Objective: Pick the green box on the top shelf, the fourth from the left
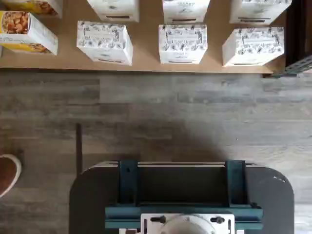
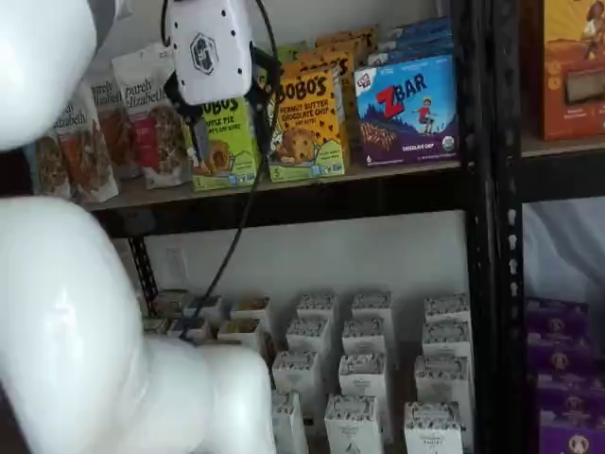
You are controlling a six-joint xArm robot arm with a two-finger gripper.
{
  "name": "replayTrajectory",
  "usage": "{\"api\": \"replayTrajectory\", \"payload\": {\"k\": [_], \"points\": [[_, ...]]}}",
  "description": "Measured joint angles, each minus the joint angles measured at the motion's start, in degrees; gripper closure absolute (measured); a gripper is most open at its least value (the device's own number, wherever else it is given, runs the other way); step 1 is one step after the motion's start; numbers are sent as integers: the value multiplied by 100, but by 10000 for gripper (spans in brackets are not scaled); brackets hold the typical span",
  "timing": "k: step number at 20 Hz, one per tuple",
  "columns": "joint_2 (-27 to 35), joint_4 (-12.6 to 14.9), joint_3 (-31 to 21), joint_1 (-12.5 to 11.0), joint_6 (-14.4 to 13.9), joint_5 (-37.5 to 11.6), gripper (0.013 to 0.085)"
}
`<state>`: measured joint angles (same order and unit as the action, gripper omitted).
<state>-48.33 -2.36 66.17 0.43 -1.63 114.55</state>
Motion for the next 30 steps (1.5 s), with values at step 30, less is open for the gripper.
{"api": "replayTrajectory", "payload": {"k": [30], "points": [[56,-208,-163,1034,-977,-1766,130]]}}
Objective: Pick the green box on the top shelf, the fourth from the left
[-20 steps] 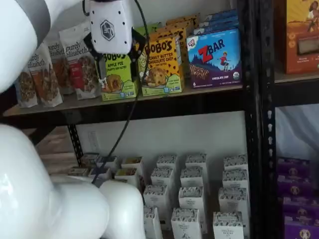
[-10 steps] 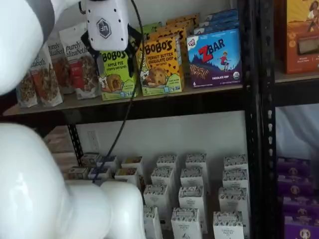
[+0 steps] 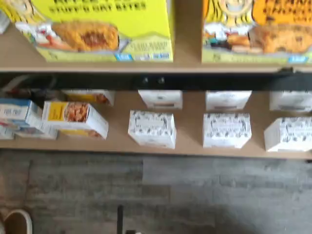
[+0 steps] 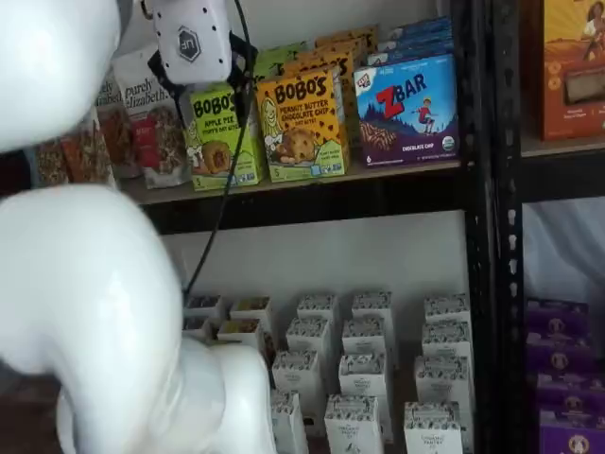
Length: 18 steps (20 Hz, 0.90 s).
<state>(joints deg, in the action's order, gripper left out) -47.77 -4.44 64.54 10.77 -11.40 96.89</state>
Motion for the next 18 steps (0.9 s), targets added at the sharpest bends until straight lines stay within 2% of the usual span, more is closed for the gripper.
{"api": "replayTrajectory", "payload": {"k": [4,8,15,18], "points": [[333,298,179,397,-332,-345,130],[732,439,419,538,-441,-817,130],[1337,97,863,345,-237,-1130,130],[1485,123,965,379,-259,-1208,130]]}}
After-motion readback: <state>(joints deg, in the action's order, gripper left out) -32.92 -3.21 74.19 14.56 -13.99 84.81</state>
